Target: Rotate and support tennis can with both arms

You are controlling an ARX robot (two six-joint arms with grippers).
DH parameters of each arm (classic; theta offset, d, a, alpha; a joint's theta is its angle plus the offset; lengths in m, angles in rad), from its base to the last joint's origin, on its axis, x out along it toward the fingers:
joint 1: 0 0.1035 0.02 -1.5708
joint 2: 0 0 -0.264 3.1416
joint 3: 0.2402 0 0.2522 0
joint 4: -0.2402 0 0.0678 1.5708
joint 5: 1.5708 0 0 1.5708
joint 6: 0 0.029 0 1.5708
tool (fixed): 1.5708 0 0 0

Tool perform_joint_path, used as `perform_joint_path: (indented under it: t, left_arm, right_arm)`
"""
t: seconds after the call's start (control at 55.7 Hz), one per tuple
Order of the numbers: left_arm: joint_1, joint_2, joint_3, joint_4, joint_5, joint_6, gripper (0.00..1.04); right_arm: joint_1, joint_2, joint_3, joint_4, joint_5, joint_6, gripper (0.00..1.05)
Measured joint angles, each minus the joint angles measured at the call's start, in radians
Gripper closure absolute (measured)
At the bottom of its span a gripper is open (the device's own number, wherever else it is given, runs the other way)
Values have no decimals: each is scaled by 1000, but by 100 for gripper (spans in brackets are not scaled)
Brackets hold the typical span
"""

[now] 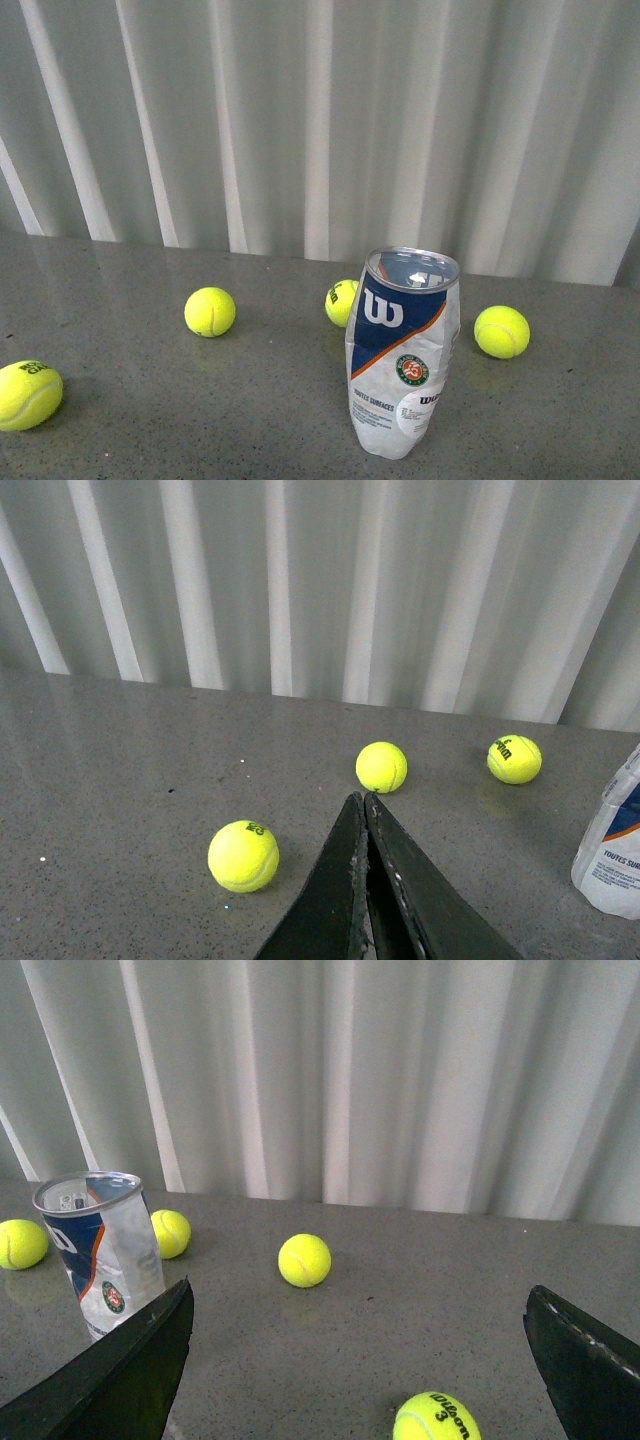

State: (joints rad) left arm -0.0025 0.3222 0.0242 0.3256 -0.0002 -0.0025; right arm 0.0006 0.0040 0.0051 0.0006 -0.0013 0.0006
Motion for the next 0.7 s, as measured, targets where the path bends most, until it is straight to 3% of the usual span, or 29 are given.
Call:
perform_joint_path:
  t: [0.449, 0.556, 0.7]
  left_arm:
    - [0, -150, 0, -150, 0, 0, 101]
    - [0, -274, 0, -309, 0, 0, 101]
    - [0, -318, 0, -322, 0, 0, 101]
  right_arm:
    - [0, 0, 0, 0, 0, 0, 7]
    - [0, 0, 0, 0, 0, 0, 7]
    - [0, 0, 0, 0, 0, 0, 7]
